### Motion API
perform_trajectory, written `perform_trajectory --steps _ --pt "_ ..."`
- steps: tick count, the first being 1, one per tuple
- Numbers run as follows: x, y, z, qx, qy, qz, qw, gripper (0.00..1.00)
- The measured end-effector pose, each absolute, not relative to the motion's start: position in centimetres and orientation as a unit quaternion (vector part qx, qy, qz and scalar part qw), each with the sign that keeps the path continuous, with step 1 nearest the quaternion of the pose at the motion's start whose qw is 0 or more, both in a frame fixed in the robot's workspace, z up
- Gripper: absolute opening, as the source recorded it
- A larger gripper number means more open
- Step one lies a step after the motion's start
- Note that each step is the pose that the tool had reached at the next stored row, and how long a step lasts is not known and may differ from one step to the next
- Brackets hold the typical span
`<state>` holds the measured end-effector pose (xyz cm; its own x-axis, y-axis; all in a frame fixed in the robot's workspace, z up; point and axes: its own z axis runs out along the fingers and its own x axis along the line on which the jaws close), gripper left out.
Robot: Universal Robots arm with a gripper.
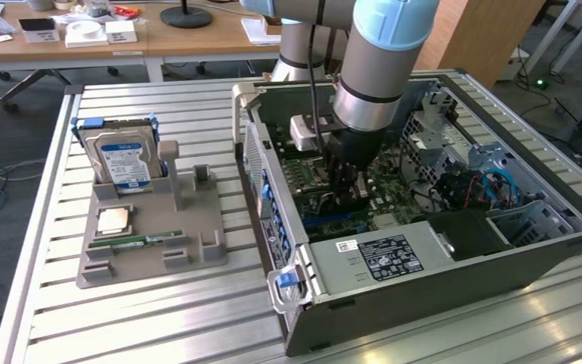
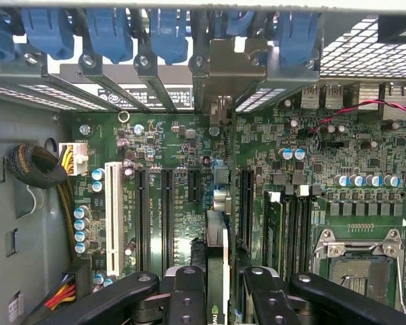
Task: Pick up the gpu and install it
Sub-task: 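Insert the gpu into the slot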
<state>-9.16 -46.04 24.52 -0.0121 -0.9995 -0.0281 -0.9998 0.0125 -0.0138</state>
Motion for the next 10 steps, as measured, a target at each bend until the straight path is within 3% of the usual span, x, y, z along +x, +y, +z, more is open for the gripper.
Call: perform_trajectory --steps 10 --pt "-9.20 -46.05 24.15 -0.703 0.711 0.005 0.015 0.26"
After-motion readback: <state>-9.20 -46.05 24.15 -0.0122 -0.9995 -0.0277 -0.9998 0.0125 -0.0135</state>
